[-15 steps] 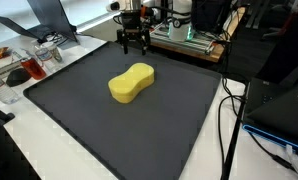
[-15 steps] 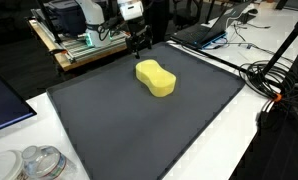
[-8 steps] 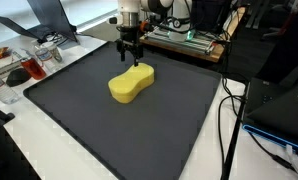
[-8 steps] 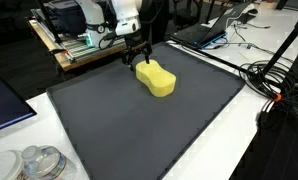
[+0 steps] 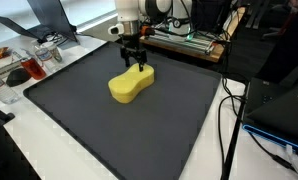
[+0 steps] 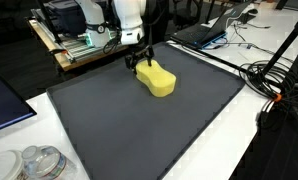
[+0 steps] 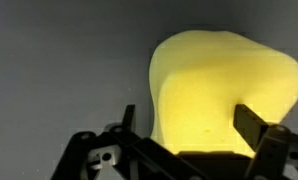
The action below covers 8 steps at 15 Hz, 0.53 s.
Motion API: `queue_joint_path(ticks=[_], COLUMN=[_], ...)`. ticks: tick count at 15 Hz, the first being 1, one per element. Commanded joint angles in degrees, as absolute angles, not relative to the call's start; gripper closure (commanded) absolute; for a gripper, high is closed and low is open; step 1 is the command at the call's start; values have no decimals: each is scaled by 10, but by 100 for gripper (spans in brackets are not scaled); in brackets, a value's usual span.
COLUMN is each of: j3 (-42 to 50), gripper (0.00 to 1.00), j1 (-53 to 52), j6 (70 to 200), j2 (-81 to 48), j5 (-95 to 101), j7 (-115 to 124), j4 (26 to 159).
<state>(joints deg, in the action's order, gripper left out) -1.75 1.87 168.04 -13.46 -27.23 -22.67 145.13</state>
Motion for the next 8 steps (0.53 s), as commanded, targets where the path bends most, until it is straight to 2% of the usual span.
queue_joint_path(ticks=[1, 8], j3=[-41, -110], gripper=[0, 0], j1=[50, 130], j6=[1640, 1553], j2=[-170, -215], j5=[-301, -330], j7=[-271, -360], j4=[1413, 1360])
